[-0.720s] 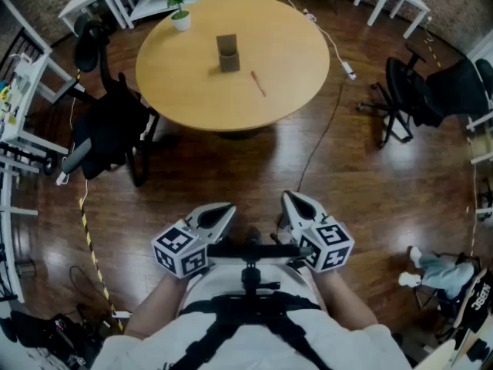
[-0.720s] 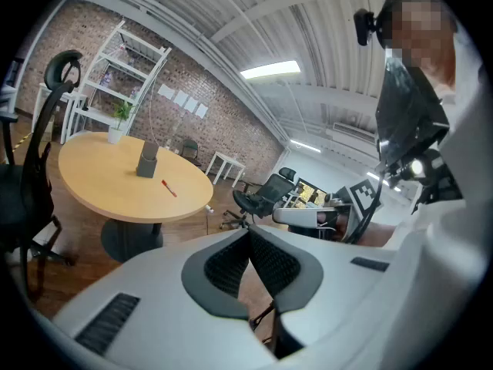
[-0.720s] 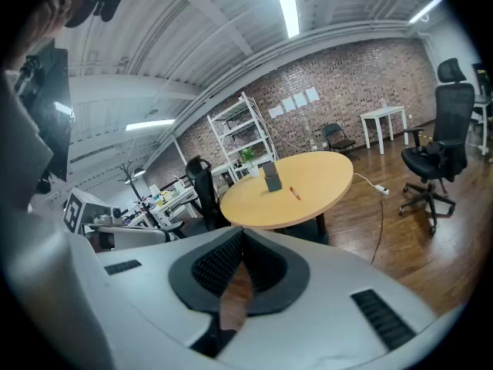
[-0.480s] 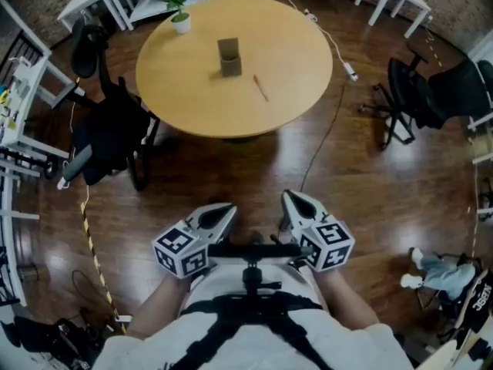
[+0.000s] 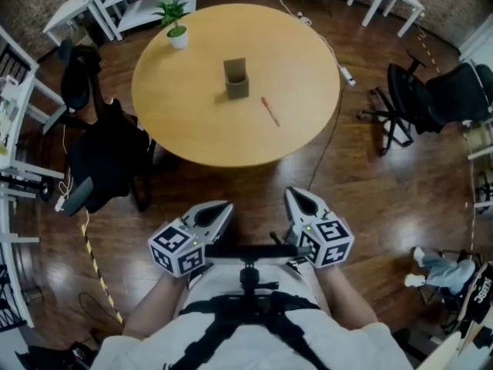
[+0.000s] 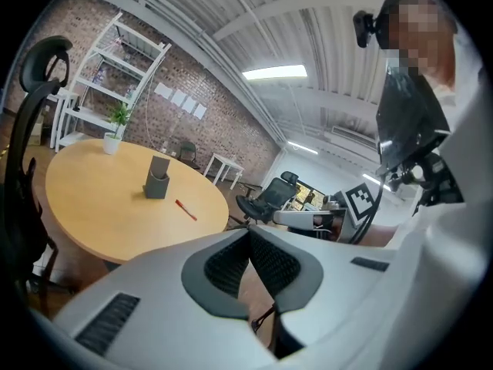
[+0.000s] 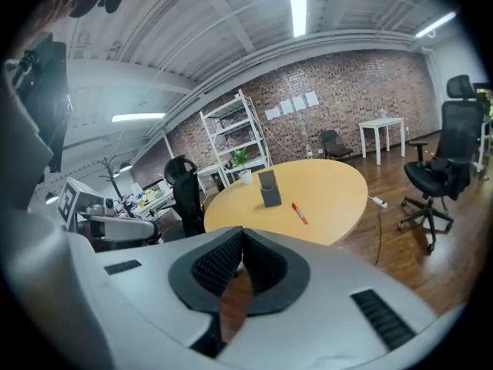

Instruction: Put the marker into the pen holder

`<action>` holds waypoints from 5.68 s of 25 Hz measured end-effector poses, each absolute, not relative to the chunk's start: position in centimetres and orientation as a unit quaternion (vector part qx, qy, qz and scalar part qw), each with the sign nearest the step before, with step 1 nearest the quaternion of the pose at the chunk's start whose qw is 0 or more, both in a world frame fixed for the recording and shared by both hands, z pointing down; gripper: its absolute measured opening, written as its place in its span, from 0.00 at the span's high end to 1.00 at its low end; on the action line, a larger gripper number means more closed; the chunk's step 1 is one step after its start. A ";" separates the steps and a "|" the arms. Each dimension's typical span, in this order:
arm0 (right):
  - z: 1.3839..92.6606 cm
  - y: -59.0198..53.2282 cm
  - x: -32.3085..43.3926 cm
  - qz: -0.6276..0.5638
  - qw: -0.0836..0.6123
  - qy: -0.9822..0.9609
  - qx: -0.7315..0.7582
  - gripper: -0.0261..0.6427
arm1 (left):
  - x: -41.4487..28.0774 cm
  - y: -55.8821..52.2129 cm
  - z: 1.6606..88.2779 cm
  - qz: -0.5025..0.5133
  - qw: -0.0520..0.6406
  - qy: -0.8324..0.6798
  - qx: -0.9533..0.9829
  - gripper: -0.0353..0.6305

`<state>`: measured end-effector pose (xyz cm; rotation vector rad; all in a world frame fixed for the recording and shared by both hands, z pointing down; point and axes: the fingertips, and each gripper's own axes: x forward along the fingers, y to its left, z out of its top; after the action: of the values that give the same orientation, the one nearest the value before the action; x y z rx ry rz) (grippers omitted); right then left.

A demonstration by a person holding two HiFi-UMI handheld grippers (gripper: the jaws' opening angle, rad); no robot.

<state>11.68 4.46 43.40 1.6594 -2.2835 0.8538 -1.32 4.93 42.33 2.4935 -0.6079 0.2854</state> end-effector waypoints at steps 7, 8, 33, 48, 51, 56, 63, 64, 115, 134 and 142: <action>44.1 -1.7 11.3 0.276 0.124 -0.748 0.591 0.92 | -4.7 -0.8 41.9 0.104 0.280 -0.218 0.929 0.95; 44.2 -2.5 11.1 0.276 0.127 -0.745 0.594 0.92 | -5.2 -1.4 41.9 0.104 0.282 -0.218 0.928 0.95; 50.6 -17.8 14.7 0.231 0.276 -0.731 0.580 0.89 | -8.0 -10.2 41.2 0.090 0.280 -0.254 0.921 0.95; 63.1 -30.9 17.7 0.311 0.382 -0.715 0.496 0.81 | -7.7 -13.4 42.3 0.111 0.280 -0.353 0.886 0.95; 64.5 -32.3 17.0 0.325 0.391 -0.715 0.481 0.81 | -7.5 -13.5 42.5 0.113 0.282 -0.359 0.883 0.95; 65.9 -33.5 15.3 0.332 0.394 -0.729 0.451 0.81 | -7.0 -13.4 42.6 0.117 0.282 -0.359 0.882 0.95; 67.5 -33.8 15.7 0.331 0.407 -0.720 0.453 0.81 | -7.2 -14.4 42.1 0.106 0.285 -0.370 0.878 0.95; 67.5 -33.8 17.1 0.318 0.429 -0.703 0.470 0.81 | -7.0 -14.8 41.8 0.102 0.283 -0.372 0.878 0.95; 46.5 -42.6 9.8 0.202 0.055 -0.826 0.524 0.85 | -4.5 -21.0 40.3 0.086 0.252 -0.367 0.891 0.95; 48.8 -43.3 9.7 0.173 0.087 -0.794 0.577 0.85 | -4.7 -21.1 40.3 0.087 0.254 -0.370 0.889 0.95; 49.3 -41.8 9.5 0.180 0.113 -0.800 0.561 0.79 | -4.2 -21.3 40.3 0.081 0.253 -0.354 0.897 0.95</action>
<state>9.50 -41.83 49.29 1.6467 -2.3458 0.5285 -4.17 -21.33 40.26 2.4378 -0.9620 0.2215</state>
